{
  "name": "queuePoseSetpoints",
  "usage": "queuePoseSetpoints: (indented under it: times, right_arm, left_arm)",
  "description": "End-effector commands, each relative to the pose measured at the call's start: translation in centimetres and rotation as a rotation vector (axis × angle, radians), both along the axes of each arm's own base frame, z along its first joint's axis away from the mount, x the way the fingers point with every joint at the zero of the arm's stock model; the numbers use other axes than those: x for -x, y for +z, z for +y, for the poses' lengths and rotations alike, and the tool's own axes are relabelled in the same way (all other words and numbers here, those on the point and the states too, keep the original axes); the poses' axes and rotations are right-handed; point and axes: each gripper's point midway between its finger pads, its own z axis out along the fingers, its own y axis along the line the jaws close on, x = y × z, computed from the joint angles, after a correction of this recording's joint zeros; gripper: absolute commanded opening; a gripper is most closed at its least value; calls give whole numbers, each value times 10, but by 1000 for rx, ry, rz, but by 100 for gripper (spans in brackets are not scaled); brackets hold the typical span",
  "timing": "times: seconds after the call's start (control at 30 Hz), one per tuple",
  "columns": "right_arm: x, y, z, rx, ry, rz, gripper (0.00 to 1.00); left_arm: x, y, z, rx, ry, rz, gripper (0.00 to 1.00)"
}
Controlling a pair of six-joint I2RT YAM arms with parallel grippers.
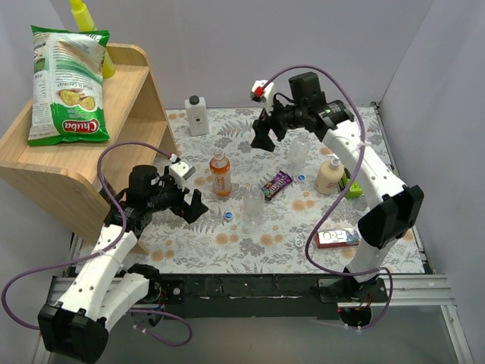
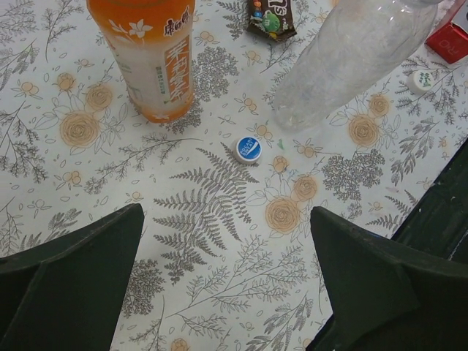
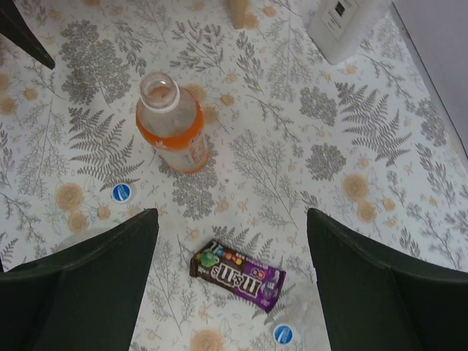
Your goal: Screw on the bottle caps
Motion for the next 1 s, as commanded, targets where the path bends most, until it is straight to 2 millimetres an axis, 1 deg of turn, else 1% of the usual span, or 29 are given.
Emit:
queuePoseSetpoints:
  times: [0.0, 0.03, 0.07, 0.1, 0.17, 0.3, 0.33, 0.37, 0.57, 0.77, 0.8, 0.9, 0.93, 0.97]
  right_arm:
    - [1, 28, 49, -75, 111, -104, 89]
    - [-2, 19, 58, -74, 121, -88, 89]
    - [1, 17, 67, -77, 142, -83, 89]
    - [1, 18, 72, -86, 152, -84, 89]
    - [3, 11, 88, -102, 193, -68, 90]
    - [8, 0, 108, -113, 253, -53, 91]
    - [7, -6, 112, -111, 260, -43, 91]
    - [9, -7, 117, -115, 271, -48, 91]
    - [5, -24, 133, -115, 285, -32, 91]
    - [3, -38, 143, -110, 293, -17, 89]
    - [3, -38, 144, -109, 294, -19, 88]
    - [0, -46, 146, -98, 290, -10, 83]
    - [0, -46, 147, -101, 293, -12, 81]
    - [0, -49, 148, -100, 296, -8, 75]
  left_arm:
    - [6, 0, 8, -22, 32, -22, 98]
    - [8, 0, 9, -24, 35, -19, 98]
    - [9, -2, 10, -32, 33, -17, 98]
    - [10, -1, 11, -39, 23, -29, 98]
    - [11, -1, 13, -46, 25, -44, 98]
    - [8, -4, 14, -59, 34, -40, 98]
    - [8, -4, 15, -63, 39, -39, 98]
    - [8, -5, 16, -65, 38, -37, 98]
    - [7, -7, 18, -71, 45, -36, 98]
    - [5, -9, 17, -79, 40, -27, 98]
    - [5, -10, 17, -80, 39, -25, 98]
    - [5, -11, 17, -79, 36, -22, 98]
    - [4, -11, 17, -78, 36, -23, 98]
    - [4, -11, 17, -78, 34, -24, 98]
